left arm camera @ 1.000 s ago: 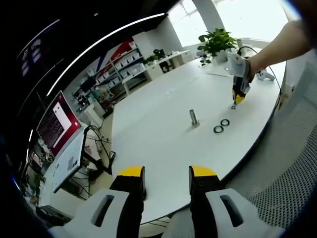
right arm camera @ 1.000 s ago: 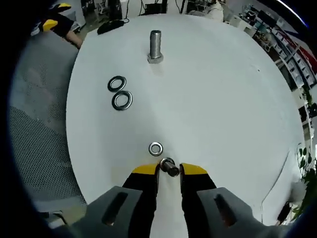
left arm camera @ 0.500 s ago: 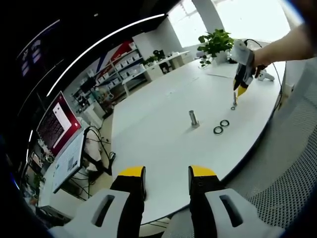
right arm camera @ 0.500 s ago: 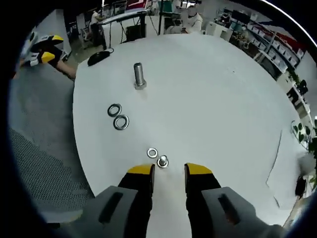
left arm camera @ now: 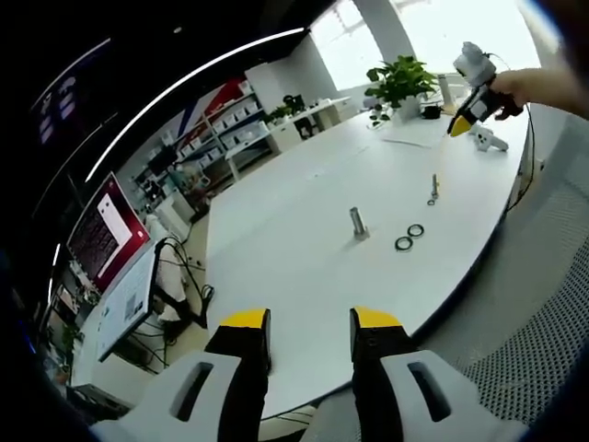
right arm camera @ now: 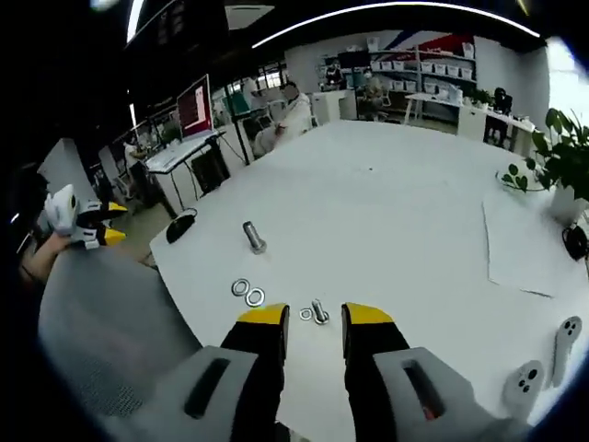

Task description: Place the washer onto the threaded stud by aligning its center hole with the stud, sliding it down to the base, and recovering from edge contact or off-axis alignment until the washer reaches the visible bottom stop.

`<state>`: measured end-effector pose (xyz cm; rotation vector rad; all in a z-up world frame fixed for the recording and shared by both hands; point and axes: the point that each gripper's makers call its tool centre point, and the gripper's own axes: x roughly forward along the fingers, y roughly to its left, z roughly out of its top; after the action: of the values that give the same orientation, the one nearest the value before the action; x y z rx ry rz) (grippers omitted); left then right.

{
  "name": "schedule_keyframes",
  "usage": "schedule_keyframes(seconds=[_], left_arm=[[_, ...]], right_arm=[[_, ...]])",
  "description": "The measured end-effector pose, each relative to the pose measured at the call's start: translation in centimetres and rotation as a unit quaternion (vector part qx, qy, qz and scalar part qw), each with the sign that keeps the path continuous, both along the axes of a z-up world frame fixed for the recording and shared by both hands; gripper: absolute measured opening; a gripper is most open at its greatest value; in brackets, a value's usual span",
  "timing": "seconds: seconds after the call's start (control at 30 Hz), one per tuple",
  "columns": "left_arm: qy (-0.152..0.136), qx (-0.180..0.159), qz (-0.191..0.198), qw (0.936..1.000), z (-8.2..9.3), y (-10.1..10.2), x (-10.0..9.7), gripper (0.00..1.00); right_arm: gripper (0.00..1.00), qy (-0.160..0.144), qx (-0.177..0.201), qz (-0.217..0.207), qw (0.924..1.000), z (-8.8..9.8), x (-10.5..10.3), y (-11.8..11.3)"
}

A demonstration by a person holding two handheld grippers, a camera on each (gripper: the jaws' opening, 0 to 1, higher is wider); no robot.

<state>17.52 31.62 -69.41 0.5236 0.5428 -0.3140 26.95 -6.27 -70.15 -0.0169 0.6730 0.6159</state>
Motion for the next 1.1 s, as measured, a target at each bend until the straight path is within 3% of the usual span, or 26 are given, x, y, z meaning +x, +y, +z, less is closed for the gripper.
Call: schedule_keyframes(seconds=[0.1,0.27,0.47,0.57,0.67,0.73,0.8,0.93,1.0,1.1], left_arm=[[0.000,-0.001,-0.007,1.0000,0.0,-0.3,-0.1,0.31],[-0.003,-0.004,-0.011,0.9999,0.2,-0.5,-0.3,0.31],[-0.011,-0.011,-0.015,0.9998,0.5,-0.7,-0.6,0.31],[-0.013,-0.015,-0.029,0.9994,0.7,-1.3,-0.6,0.29],[0.005,-0.016,-0.034,0.9993,0.1,-1.5,-0.6,0.29],[0.014,-0.010,-0.039,0.9991,-0.3,-1.5,-0.9,0.29],[0.045,-0.012,-0.030,0.9985,-1.2,-1.3,-1.6,0.24],[0.031,-0.017,-0.041,0.9985,-0.7,-1.8,-1.4,0.22],[0.037,-0.022,-0.042,0.9982,-0.8,-1.9,-1.4,0.23],[0.039,-0.026,-0.047,0.9978,-0.9,-2.1,-1.4,0.23]], right_arm=[[0.25,-0.014,0.022,-0.021,0.9994,1.6,-0.8,-0.2],[0.24,-0.018,0.103,-0.046,0.9934,3.6,-3.0,1.3],[0.24,-0.003,0.092,-0.049,0.9946,2.7,-5.5,2.3],[0.24,-0.013,0.099,-0.057,0.9933,3.2,-6.8,2.5],[0.25,-0.021,0.099,-0.075,0.9921,3.2,-7.4,1.8],[0.25,-0.021,0.113,-0.094,0.9890,3.0,-8.3,1.5],[0.25,-0.024,0.135,-0.108,0.9847,3.2,-9.1,1.4],[0.25,-0.035,0.161,-0.127,0.9782,4.0,-10.5,1.3],[0.29,-0.052,0.140,-0.101,0.9836,4.3,-10.8,1.5],[0.32,-0.057,0.118,-0.096,0.9867,4.8,-11.2,1.6]])
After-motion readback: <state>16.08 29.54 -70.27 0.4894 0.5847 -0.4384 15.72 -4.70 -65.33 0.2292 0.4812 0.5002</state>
